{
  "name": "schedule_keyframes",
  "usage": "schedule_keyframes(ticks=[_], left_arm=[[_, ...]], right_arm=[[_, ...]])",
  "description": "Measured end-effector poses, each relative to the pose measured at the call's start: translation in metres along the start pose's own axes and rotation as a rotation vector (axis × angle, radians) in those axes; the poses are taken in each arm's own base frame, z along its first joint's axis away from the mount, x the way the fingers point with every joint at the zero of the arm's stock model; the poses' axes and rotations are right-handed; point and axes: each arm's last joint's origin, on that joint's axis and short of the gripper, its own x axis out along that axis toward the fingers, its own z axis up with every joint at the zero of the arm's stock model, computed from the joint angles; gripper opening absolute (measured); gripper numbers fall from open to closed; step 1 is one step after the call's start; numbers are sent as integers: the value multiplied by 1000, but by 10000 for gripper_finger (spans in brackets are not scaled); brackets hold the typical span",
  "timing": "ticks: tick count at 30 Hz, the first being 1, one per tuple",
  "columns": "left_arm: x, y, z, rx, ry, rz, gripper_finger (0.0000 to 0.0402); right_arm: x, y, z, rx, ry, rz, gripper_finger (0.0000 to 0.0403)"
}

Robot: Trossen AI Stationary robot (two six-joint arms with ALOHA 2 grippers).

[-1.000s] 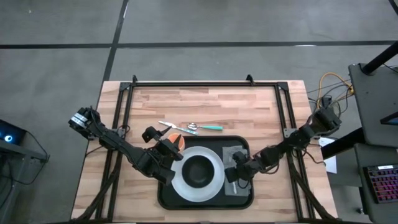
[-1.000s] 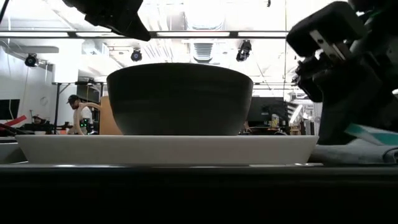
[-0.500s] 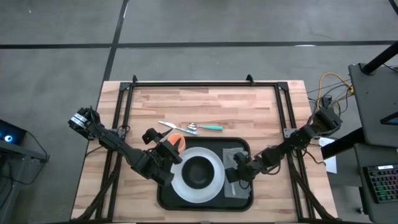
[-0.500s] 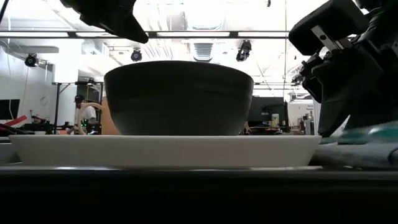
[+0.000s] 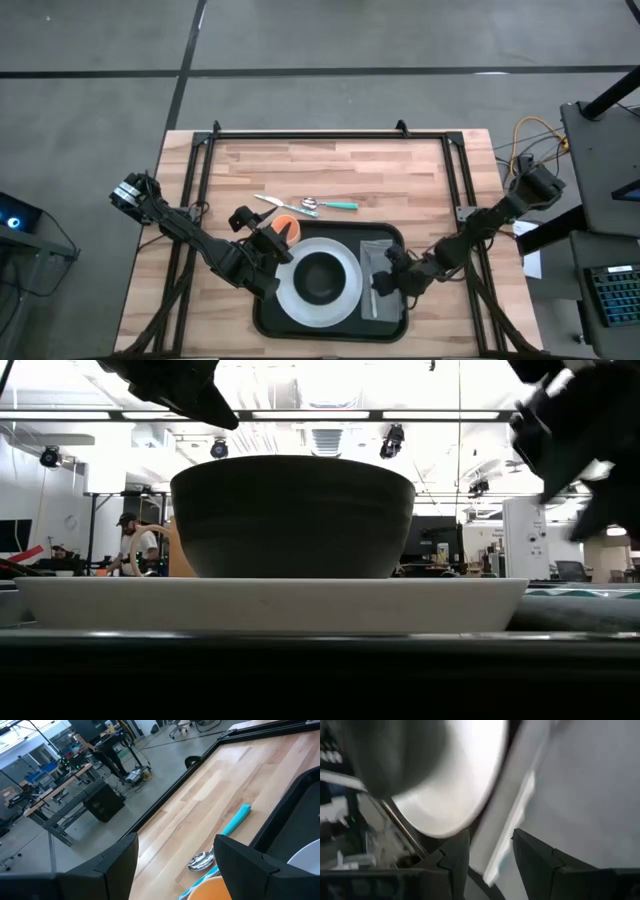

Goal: Set up tray
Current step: Put the blue fork on the gray napkin on the black tray

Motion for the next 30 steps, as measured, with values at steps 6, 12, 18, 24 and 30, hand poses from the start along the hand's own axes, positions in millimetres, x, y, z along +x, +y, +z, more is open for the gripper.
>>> schedule_keyframes(ticks=[6,12,18,24,30], left_arm=[[0,0,0,-2,-3,1,238],[0,0,0,-9,-3,-1,238],[0,0,1,-11,-4,-1,238],[0,0,1,-12,-3,-1,238],[0,0,1,-11,-3,-2,238]], right_arm=[[-2,7,13,-80,-140,19,141],[8,5,20,-132,-167,-23,146],[10,7,32,-169,-194,-33,137],[13,10,44,-179,-168,-29,133],[14,10,50,-192,-162,-37,134]])
